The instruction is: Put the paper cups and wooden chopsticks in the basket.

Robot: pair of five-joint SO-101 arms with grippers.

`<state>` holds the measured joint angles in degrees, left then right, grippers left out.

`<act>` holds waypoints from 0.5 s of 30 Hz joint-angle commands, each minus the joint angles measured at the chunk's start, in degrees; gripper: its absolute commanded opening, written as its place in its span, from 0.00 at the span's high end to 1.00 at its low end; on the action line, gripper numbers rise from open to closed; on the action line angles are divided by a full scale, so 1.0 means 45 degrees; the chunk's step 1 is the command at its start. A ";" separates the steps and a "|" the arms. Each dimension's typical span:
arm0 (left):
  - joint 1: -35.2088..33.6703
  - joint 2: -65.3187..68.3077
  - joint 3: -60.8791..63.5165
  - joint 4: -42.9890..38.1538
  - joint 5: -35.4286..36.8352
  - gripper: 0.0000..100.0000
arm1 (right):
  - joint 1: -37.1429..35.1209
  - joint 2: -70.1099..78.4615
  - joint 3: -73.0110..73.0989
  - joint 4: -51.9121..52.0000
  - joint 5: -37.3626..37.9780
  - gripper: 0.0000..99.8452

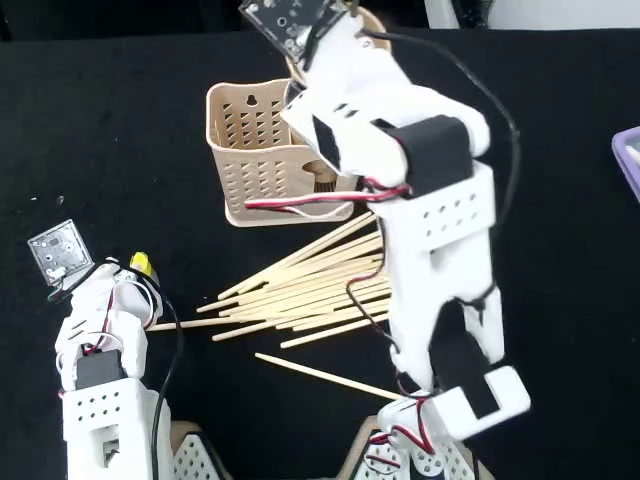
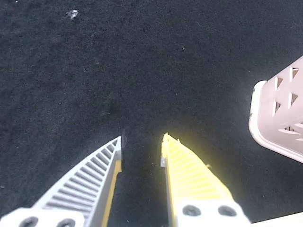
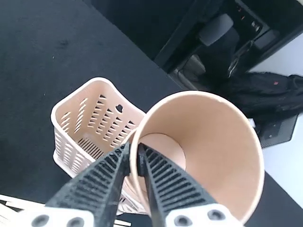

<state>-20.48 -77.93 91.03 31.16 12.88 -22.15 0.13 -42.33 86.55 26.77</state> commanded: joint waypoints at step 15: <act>-0.0088 -0.0176 -0.0127 -0.0274 0.0000 0.86 | 0.0137 0.1319 -0.0127 -0.0098 0.0000 0.88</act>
<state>-20.48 -77.93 91.03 31.16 12.88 -21.98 6.90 -42.15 86.55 26.86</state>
